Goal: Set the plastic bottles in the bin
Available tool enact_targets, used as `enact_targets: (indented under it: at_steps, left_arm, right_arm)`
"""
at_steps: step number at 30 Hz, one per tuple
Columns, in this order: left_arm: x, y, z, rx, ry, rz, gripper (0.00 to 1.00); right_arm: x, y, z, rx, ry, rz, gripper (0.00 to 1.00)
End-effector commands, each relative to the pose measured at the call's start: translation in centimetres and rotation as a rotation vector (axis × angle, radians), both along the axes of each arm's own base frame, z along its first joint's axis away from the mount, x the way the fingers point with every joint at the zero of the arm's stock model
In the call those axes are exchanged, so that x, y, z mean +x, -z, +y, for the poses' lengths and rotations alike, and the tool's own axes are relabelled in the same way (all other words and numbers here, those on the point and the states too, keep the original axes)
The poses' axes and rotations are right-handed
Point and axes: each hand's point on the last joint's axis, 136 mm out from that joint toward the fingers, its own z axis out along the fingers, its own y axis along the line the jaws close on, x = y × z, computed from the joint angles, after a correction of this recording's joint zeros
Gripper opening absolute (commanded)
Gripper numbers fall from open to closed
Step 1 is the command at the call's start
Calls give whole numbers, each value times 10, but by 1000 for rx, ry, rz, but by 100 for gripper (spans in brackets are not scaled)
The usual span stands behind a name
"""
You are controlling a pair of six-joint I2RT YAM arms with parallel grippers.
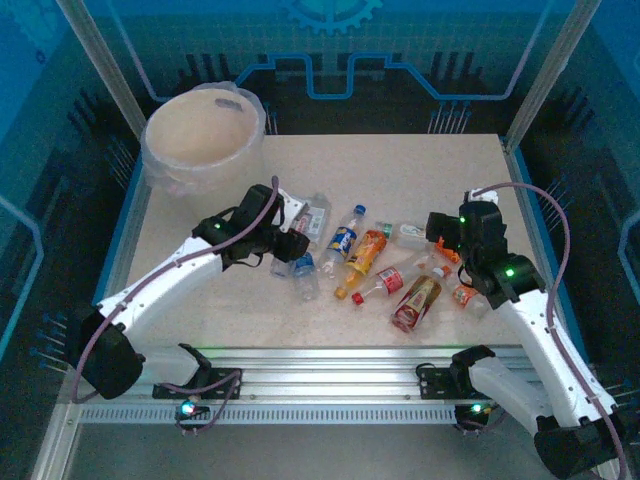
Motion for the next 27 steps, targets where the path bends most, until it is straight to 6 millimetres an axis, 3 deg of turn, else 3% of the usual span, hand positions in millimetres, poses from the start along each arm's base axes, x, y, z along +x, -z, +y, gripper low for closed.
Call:
enact_targets:
  at_steps: [1,11,17,22,27]
  left_arm:
    - [12,-50,-19,-108,38,-119,39]
    - [41,-151,-20,-160,22,-429,38]
    - [60,-192,-6,-99,-43,-581,38]
    - [84,-220,39,-62,-179,-648,38]
    - [109,-236,94,-22,-322,-675,38]
  right_arm:
    - [-2,-4,-6,-3,23,-13,100]
    - [-1,-4,-2,21,12,-11,100]
    - [-1,-4,0,32,10,-5,100]
    - [0,-9,3,53,2,-7,100]
    - [2,-12,9,94,-10,-6,100]
